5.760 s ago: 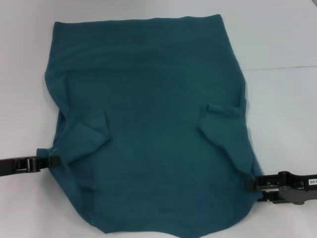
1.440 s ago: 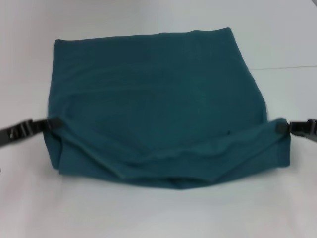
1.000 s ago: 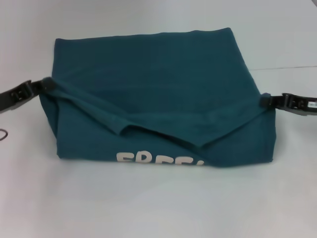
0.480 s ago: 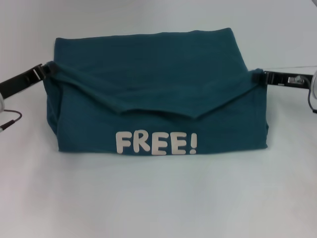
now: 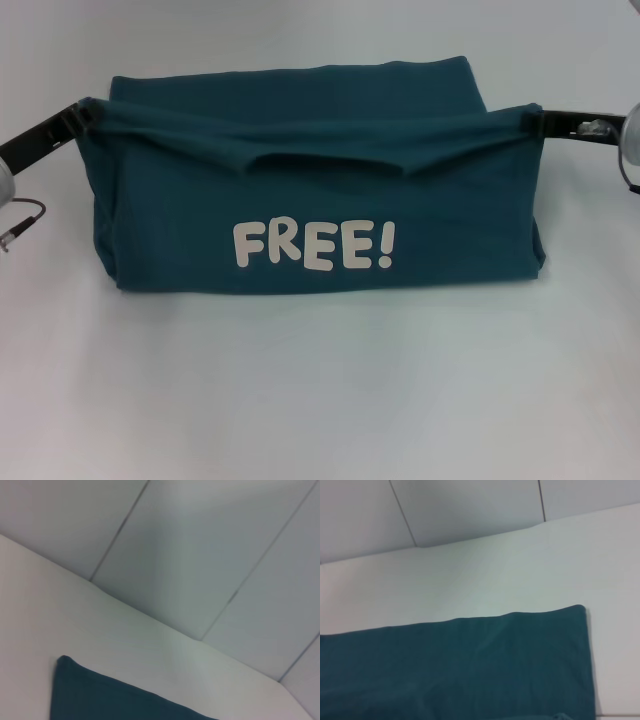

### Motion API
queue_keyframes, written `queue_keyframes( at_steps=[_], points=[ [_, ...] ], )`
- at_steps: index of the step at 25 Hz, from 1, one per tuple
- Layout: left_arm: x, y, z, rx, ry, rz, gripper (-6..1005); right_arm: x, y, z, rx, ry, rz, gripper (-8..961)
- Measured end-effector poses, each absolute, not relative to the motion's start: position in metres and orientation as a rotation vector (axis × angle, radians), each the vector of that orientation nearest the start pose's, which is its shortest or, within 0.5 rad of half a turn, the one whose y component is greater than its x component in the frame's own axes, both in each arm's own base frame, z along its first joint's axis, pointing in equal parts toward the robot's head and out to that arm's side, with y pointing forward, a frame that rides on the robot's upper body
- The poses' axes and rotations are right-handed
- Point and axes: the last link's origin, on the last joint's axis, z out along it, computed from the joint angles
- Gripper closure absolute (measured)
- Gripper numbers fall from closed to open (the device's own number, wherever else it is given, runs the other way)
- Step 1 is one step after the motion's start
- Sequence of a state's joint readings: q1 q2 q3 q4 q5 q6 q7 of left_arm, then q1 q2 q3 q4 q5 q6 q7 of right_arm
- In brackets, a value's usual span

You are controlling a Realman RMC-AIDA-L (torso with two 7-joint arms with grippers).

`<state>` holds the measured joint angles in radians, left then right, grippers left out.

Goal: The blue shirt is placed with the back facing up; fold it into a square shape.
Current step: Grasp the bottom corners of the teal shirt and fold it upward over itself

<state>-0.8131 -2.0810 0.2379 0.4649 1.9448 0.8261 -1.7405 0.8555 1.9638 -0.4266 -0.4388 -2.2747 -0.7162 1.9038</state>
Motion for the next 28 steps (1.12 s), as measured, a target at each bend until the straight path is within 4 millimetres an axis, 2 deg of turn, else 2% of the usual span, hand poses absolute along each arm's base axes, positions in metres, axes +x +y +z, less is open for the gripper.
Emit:
queue_keyframes(
  at_steps=[6, 14, 28],
  points=[
    [-0.268, 0.46, 0.031, -1.704, -1.258, -0.879, 932, 0.281, 0.479, 0.052, -1.882, 1.11, 0.4, 876],
    [-0.27, 0.46, 0.023, -1.673, -1.259, -0.868, 932, 0.283, 0.481, 0.048, -1.851, 1.089, 0.393, 873],
    [-0.268, 0.455, 0.008, -1.684, -1.28, -0.861, 866, 0.29, 0.477, 0.042, -1.838, 1.091, 0.354, 870]
  ],
)
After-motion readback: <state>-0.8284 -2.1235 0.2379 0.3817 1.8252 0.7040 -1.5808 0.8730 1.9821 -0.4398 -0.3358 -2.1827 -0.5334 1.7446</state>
